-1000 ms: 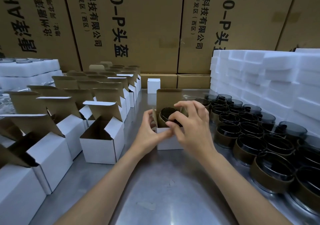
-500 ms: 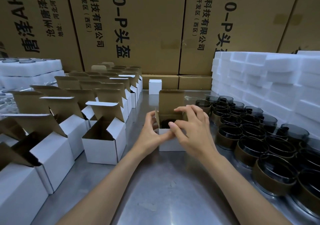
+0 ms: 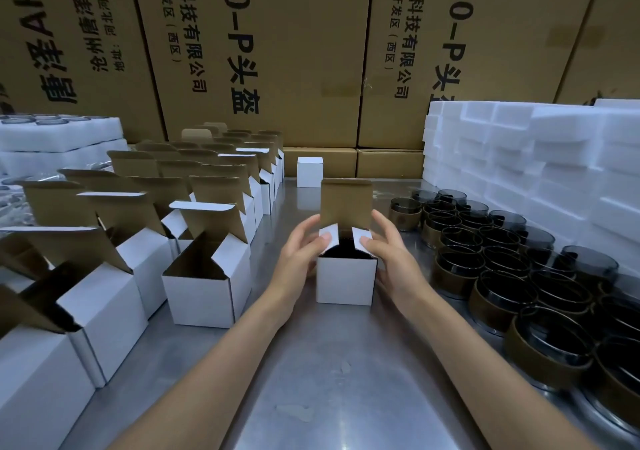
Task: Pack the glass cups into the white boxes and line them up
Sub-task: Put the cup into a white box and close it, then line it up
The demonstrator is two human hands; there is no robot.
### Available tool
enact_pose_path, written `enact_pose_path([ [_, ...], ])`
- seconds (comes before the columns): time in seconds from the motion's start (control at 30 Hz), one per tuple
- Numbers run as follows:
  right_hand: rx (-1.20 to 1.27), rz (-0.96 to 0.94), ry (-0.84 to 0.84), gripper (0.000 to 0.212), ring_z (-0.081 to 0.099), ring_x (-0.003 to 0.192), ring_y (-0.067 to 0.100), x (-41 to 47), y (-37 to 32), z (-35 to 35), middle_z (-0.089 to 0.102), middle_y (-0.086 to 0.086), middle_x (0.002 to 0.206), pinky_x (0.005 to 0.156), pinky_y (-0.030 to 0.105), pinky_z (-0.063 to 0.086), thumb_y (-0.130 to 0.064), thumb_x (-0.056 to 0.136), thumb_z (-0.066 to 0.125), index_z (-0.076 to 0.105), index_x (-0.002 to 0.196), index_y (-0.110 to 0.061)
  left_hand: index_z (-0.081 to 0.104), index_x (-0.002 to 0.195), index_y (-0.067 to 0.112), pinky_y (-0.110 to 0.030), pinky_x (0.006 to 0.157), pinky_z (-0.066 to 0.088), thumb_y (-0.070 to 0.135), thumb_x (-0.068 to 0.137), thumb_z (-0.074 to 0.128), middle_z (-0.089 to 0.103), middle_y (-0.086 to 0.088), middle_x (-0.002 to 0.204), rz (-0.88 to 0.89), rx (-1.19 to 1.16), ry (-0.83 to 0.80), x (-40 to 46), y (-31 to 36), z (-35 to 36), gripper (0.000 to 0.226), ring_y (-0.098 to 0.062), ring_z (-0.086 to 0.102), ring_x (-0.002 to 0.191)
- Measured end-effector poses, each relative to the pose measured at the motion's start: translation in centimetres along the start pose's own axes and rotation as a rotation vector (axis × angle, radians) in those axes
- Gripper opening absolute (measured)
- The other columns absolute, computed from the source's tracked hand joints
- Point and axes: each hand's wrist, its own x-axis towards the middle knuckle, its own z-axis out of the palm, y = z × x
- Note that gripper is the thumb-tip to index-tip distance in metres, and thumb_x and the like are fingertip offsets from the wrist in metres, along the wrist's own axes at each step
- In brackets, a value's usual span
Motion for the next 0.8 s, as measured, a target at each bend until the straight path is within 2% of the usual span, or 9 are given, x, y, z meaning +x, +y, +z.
enact_pose_path([
  [0.1,-0.031,-0.038,-0.012,0.046,0.065,0.098,0.004,0.1,0.0,-0.1,0.066,-0.012,0.111,0.08,0.02,0.05,-0.005,0.092,0.05,0.049,0.123,-0.038,0.059,0.109,0.042,-0.015,0.066,0.051,0.013,0.091,0.058,0.072,0.016,0.098,0.01,-0.037,-0.015,0.0,0.3,0.1,0.034,-0.004,0.068,0.09],
  [0.17,-0.066,-0.048,0.019,0.032,0.065,0.081,0.001,-0.1,-0.2,0.0,0.068,-0.017,0.091,0.065,0.013,0.047,-0.005,0.092,0.049,0.058,0.101,-0.034,0.063,0.093,0.033,-0.017,0.058,0.047,0.008,0.09,0.056,0.072,0.017,0.089,-0.01,-0.057,0.012,-0.1,0.7,0.3,0.027,-0.005,0.067,0.079],
  [0.23,-0.076,-0.058,0.025,0.026,0.059,0.07,0.002,-0.2,-0.3,0.2,0.067,-0.014,0.082,0.055,0.013,0.042,-0.005,0.093,0.046,0.06,0.088,-0.026,0.065,0.082,0.026,-0.02,0.058,0.042,0.007,0.091,0.051,0.071,0.016,0.088,-0.021,-0.06,0.015,-0.3,0.8,0.4,0.025,-0.007,0.063,0.078],
  [0.33,-0.053,-0.06,0.022,0.025,0.057,0.065,0.001,-0.5,-0.3,0.3,0.066,-0.009,0.085,0.05,0.013,0.04,-0.008,0.094,0.043,0.061,0.086,-0.023,0.065,0.086,0.019,-0.019,0.064,0.042,0.011,0.09,0.044,0.07,0.006,0.1,-0.037,-0.1,-0.016,-0.3,0.9,0.4,0.023,-0.01,0.062,0.088],
  [0.43,-0.014,-0.075,0.025,0.025,0.058,0.078,0.006,-0.6,-0.1,0.3,0.066,-0.002,0.094,0.054,0.013,0.04,-0.014,0.094,0.04,0.063,0.087,-0.021,0.062,0.091,0.013,-0.023,0.07,0.04,0.026,0.079,0.046,0.063,-0.004,0.105,-0.035,-0.14,-0.068,-0.6,1.0,0.2,0.023,-0.016,0.057,0.093],
  [0.5,-0.018,-0.098,0.024,0.025,0.056,0.083,0.011,-0.7,0.0,0.4,0.064,0.002,0.098,0.059,0.015,0.041,-0.029,0.093,0.041,0.063,0.089,-0.019,0.058,0.092,0.014,-0.024,0.07,0.038,0.04,0.075,0.052,0.059,0.001,0.097,0.042,-0.075,-0.083,-0.9,0.9,0.3,0.032,-0.014,0.053,0.089],
  [0.57,-0.054,-0.116,0.014,0.039,0.057,0.086,0.014,-0.7,0.2,0.6,0.063,0.004,0.098,0.069,0.023,0.044,-0.049,0.087,0.04,0.062,0.095,-0.018,0.055,0.1,0.015,-0.019,0.072,0.041,0.053,0.071,0.059,0.057,0.006,0.098,0.173,0.082,-0.103,-1.2,0.6,0.6,0.048,-0.006,0.054,0.088],
  [0.63,-0.086,-0.145,-0.001,0.044,0.059,0.091,0.012,-0.8,0.5,0.6,0.062,0.002,0.102,0.079,0.029,0.046,-0.057,0.083,0.04,0.059,0.1,-0.021,0.054,0.104,0.018,-0.013,0.074,0.043,0.057,0.066,0.063,0.059,0.012,0.099,0.25,0.201,-0.082,-1.3,0.3,0.9,0.056,0.001,0.057,0.088],
  [0.8,-0.2,-0.249,0.042,0.032,0.054,0.092,-0.002,-0.8,0.8,0.7,0.058,-0.023,0.091,0.078,0.009,0.039,-0.055,0.085,0.047,0.057,0.098,-0.027,0.059,0.098,0.023,-0.008,0.067,0.043,0.047,0.072,0.069,0.063,0.026,0.088,0.274,0.245,0.025,-0.8,0.0,0.9,0.037,0.005,0.059,0.082],
])
